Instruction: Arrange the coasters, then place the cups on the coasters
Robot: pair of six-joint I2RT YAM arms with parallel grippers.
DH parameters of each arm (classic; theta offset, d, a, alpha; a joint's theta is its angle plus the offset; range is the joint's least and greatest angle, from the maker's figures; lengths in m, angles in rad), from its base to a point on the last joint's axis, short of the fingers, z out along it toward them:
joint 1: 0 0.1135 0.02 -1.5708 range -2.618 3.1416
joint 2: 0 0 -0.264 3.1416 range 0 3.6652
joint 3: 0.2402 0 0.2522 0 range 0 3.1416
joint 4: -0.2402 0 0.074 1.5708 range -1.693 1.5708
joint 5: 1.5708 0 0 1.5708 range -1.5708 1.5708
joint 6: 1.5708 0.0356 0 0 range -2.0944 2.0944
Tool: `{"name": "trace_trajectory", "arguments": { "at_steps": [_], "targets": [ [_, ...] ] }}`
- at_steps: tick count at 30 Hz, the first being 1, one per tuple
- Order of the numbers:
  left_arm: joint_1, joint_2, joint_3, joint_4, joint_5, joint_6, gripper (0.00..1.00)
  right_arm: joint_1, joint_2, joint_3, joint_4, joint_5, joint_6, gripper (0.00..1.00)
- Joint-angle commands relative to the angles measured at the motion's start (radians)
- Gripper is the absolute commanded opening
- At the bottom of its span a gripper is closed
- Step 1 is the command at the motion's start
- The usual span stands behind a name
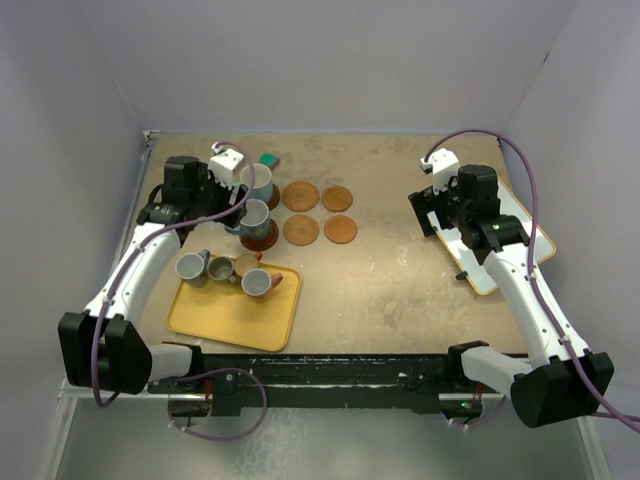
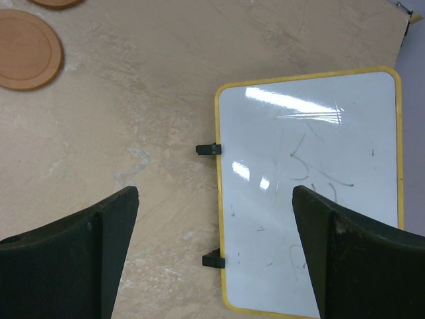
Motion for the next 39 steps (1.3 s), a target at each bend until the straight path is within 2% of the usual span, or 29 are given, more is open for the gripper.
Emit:
{"name": "trace_trajectory", "arguments": {
  "at_steps": [1, 5, 9, 12, 15, 21, 28, 36, 39],
  "targets": [
    [0.004, -0.088, -0.022, 0.017, 0.239, 0.125, 0.74, -0.001, -0.003, 0.015, 0.020, -0.004, 0.000, 1.00],
    [0.004, -0.100, -0.011, -0.088, 0.365, 0.207, 0.75, -0.002, -0.005, 0.015, 0.020, -0.002, 0.000, 1.00],
    [0.002, -0.120, -0.004, -0.232, 0.511, 0.386, 0.76, -0.002, -0.005, 0.013, 0.021, -0.001, 0.000, 1.00],
    [-0.009, -0.127, 0.000, -0.329, 0.555, 0.497, 0.76, -0.002, -0.005, 0.014, 0.022, 0.001, -0.001, 1.00],
    [-0.055, -0.124, -0.011, -0.403, 0.526, 0.602, 0.73, -0.002, -0.003, 0.013, 0.022, 0.002, -0.001, 1.00],
    [-0.200, -0.103, -0.045, -0.465, 0.371, 0.743, 0.69, -0.002, 0.001, 0.012, 0.022, 0.004, -0.004, 1.00],
    [-0.228, -0.042, -0.006, -0.566, 0.340, 0.960, 0.58, -0.002, 0.005, 0.011, 0.022, 0.008, -0.006, 1.00],
    [-0.296, 0.038, 0.008, -0.572, 0.252, 1.007, 0.40, -0.002, 0.016, 0.010, 0.022, 0.010, -0.011, 1.00],
    [-0.323, 0.064, 0.003, -0.546, 0.235, 0.999, 0.38, -0.002, 0.017, 0.009, 0.022, 0.010, -0.011, 1.00]
  ]
}}
